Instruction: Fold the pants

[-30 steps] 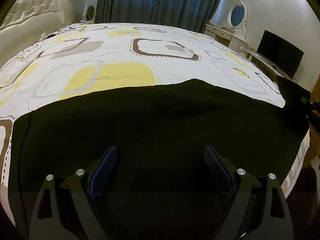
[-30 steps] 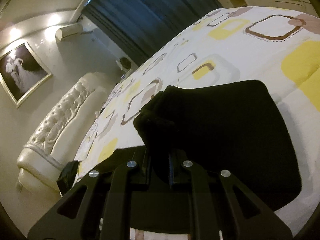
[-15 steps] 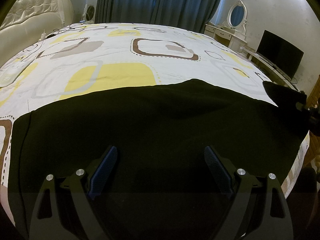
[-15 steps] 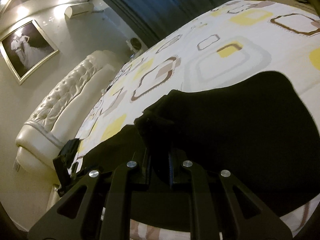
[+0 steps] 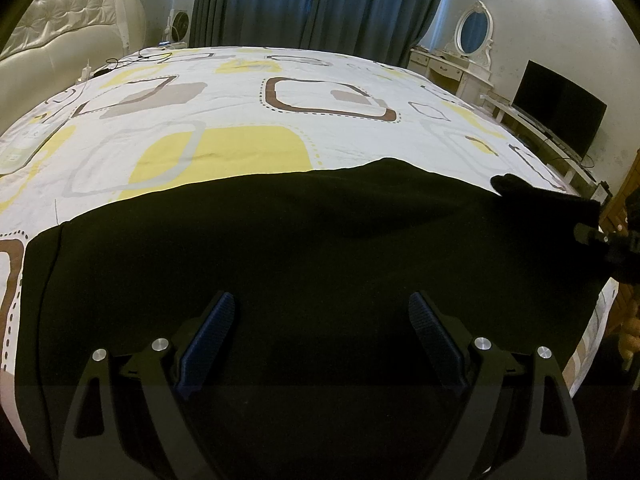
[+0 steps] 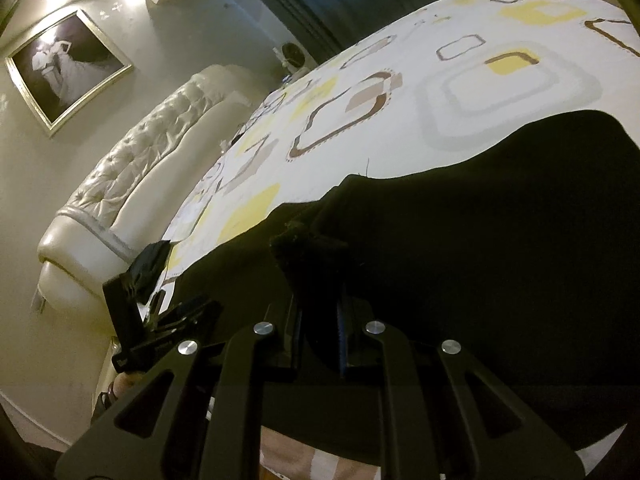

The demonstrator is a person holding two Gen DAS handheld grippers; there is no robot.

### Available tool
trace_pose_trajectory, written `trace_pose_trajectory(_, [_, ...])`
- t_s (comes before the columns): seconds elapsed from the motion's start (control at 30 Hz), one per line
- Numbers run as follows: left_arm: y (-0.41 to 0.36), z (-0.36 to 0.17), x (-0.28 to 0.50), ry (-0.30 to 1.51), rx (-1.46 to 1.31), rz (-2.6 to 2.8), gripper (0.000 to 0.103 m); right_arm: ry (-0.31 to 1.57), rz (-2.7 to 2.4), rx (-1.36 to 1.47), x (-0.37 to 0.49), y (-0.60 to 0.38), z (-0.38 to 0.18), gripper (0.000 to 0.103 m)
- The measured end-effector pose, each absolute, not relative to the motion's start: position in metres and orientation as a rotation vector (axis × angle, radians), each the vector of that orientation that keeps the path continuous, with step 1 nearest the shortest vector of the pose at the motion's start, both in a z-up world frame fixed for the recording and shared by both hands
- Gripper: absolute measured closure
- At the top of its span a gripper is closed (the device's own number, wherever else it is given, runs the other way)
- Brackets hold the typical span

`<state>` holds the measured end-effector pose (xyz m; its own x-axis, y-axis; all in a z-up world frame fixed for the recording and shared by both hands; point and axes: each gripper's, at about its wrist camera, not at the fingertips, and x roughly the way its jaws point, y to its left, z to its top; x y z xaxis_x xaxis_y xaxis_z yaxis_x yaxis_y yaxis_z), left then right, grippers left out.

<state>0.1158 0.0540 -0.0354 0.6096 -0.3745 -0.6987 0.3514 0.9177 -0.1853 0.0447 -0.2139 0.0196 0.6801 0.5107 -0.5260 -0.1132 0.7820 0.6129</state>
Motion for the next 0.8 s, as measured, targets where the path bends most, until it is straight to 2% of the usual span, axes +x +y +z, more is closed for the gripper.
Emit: trace_pose_trajectory(0.8, [0.054,-0.036,0.116,0.813,-0.031,-0.42,0.014,0.814,0.403,0.491,0.051,-0.176,0.004,0.09])
